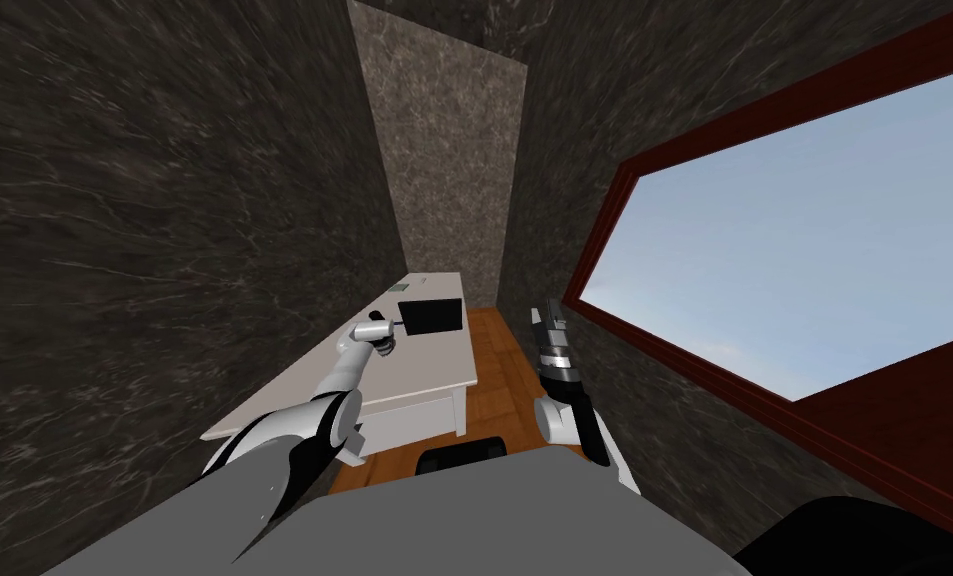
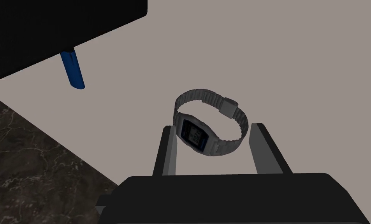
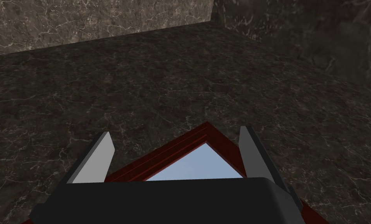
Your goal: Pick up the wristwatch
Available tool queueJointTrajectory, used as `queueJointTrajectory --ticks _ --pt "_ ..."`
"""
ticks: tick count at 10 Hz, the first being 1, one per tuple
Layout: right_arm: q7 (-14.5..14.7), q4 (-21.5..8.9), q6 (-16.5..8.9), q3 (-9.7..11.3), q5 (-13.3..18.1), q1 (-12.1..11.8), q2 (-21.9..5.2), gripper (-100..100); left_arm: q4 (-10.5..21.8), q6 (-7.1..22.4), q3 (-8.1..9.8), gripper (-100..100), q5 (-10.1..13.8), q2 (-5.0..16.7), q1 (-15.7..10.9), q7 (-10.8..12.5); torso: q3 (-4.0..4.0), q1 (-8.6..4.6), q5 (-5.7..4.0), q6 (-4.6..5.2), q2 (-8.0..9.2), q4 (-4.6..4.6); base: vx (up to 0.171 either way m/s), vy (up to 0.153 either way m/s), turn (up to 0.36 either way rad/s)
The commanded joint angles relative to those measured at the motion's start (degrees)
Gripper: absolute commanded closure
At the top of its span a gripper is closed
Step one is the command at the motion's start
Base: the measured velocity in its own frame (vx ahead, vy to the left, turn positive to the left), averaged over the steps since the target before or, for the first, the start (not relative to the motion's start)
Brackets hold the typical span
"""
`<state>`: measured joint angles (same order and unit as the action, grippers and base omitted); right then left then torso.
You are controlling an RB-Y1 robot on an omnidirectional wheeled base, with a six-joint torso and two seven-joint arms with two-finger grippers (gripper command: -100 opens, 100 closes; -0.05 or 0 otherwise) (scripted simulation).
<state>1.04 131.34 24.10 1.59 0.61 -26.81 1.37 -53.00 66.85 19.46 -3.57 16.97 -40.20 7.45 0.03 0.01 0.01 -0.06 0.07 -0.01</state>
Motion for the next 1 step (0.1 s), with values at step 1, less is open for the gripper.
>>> queueJointTrajectory --ticks 1 --pt "0.00 0.00 0.00 0.00 0.00 0.00 0.00 0 0.00 0.00 0.00 0 0.00 0.00 0.00 0.00 0.00 0.00 0.00 0.00 0.00 0.00 0.000 0.000 0.000"
